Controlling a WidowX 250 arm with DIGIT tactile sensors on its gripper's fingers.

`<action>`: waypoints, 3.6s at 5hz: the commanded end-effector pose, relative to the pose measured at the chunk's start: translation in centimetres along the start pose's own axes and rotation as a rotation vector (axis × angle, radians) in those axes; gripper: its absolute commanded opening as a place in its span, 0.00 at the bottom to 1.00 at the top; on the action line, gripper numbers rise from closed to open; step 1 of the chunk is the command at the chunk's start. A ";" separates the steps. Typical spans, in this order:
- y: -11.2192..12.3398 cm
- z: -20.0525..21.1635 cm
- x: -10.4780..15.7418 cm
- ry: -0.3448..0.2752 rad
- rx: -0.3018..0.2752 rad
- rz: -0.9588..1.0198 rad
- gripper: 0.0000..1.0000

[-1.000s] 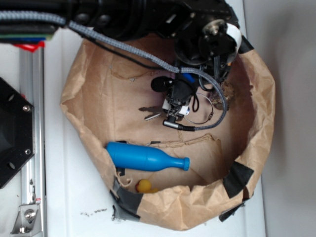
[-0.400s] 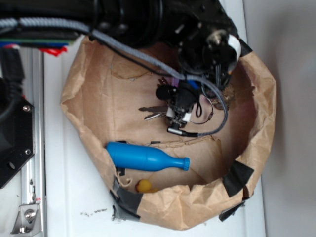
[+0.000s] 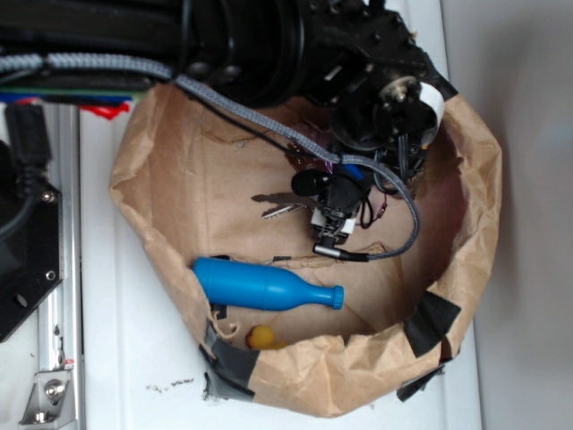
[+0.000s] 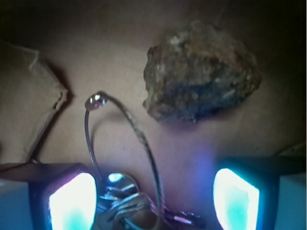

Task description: Grab the silver keys.

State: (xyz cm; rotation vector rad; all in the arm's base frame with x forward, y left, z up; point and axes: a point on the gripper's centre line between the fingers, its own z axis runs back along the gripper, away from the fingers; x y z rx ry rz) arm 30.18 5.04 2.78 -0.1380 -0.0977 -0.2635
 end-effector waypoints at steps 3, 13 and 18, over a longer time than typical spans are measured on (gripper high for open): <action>-0.7 0.4 2.2 -0.046 0.042 -0.015 0.00; -3.6 13.7 -0.3 0.031 0.072 0.148 0.00; -3.1 12.8 -0.5 -0.035 0.101 0.194 0.00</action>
